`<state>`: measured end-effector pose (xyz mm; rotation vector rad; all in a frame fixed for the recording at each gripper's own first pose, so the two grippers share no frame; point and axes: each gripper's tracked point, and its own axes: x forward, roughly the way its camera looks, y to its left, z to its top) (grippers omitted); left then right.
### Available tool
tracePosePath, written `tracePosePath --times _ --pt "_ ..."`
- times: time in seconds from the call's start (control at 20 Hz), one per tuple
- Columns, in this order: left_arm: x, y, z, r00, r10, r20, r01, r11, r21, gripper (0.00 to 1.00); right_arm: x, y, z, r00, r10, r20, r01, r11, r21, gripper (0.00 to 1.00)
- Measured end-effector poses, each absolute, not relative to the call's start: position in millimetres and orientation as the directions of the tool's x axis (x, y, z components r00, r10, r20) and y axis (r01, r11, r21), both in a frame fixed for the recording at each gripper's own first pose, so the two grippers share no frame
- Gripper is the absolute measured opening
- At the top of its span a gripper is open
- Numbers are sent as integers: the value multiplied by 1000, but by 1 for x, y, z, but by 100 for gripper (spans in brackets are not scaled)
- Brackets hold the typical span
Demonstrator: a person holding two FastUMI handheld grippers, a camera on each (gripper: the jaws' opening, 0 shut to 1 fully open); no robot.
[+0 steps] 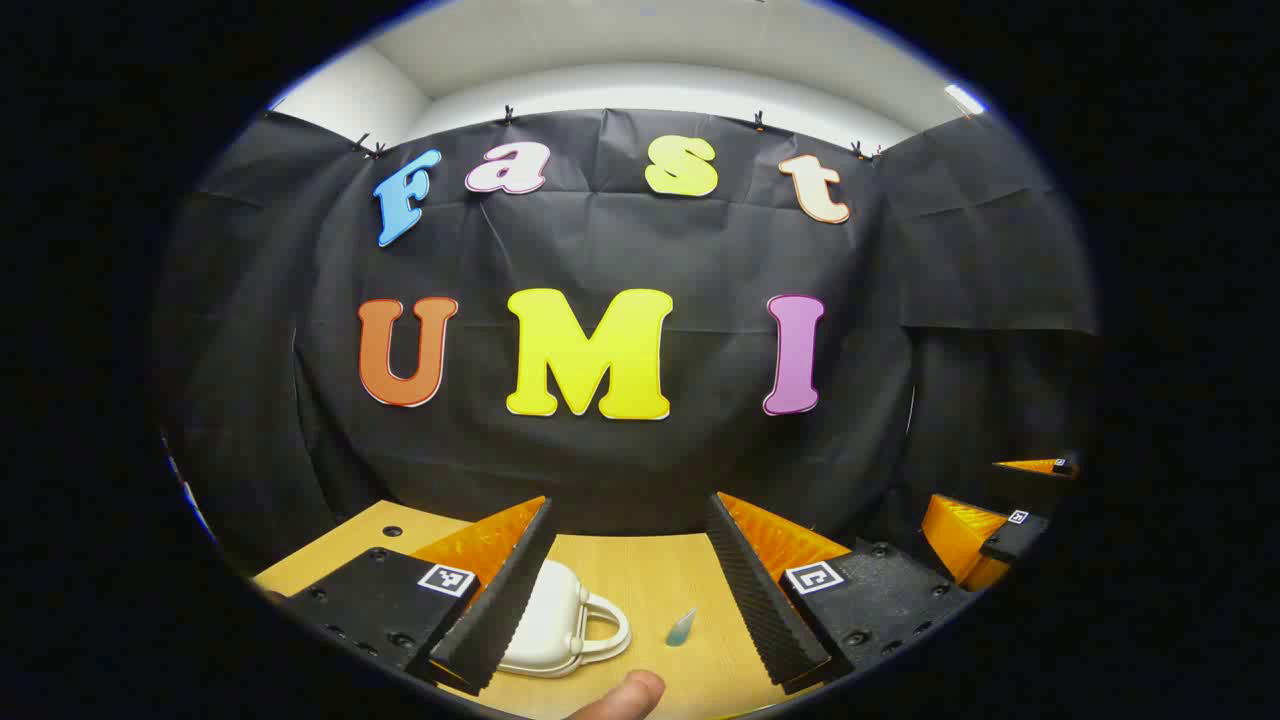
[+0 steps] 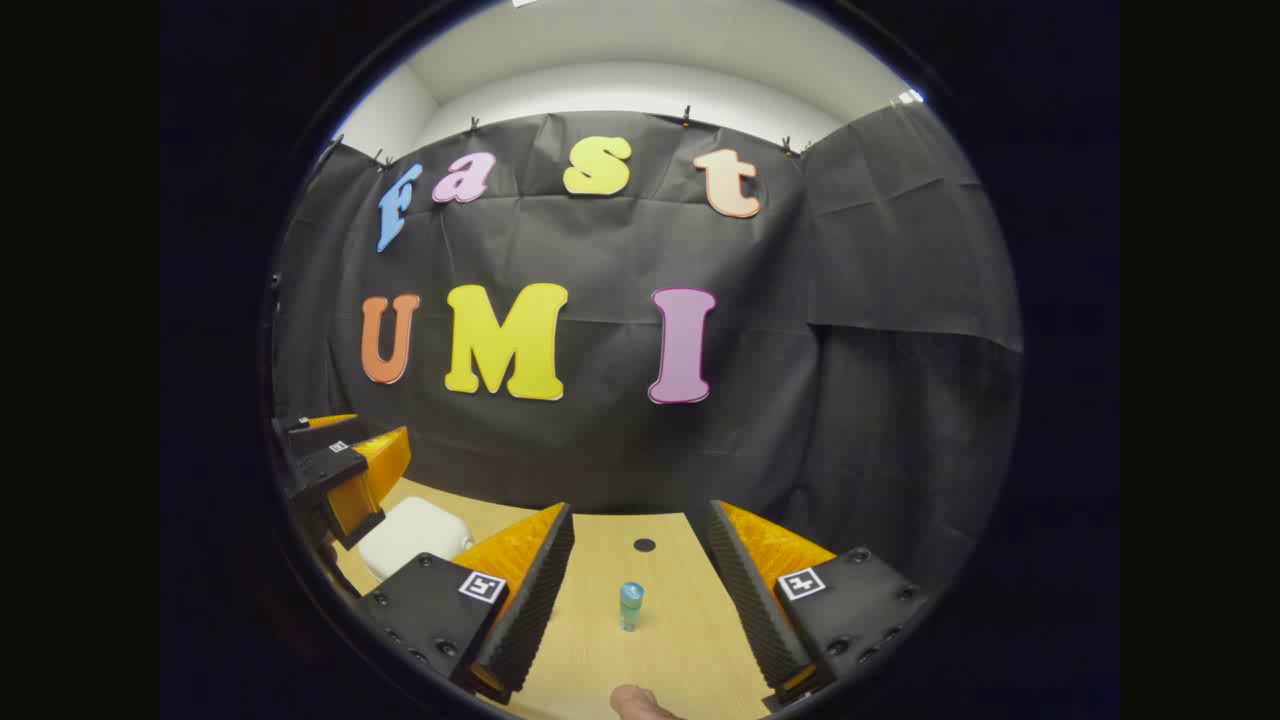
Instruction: First open the suitcase, pack the skin care products into it, and then close the suitcase.
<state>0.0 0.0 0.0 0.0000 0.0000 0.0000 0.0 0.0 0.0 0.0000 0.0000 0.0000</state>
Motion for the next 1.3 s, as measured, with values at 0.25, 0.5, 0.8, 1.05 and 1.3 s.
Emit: tracePosePath --times 0.25,0.5,0.8,1.05,1.3 --pt "4 -4 -5 1000 6 -13 -6 1000 -9 97 10 -4 -8 1000 11 -26 -11 1000 -1 80" --pt "14 7 -13 999 33 -28 -33 999 -3 96 22 7 -10 999 35 -29 -36 999 -3 80" --pt "20 27 -21 997 54 -49 -54 999 1 96 32 29 -13 997 59 -40 -59 998 -11 80" --pt "22 38 -24 997 59 -58 -60 998 -3 96 35 43 -13 997 69 -38 -70 997 -23 80" --pt "21 37 -27 997 49 -64 -49 999 -3 96 31 51 -12 997 76 -33 -78 996 -44 80"
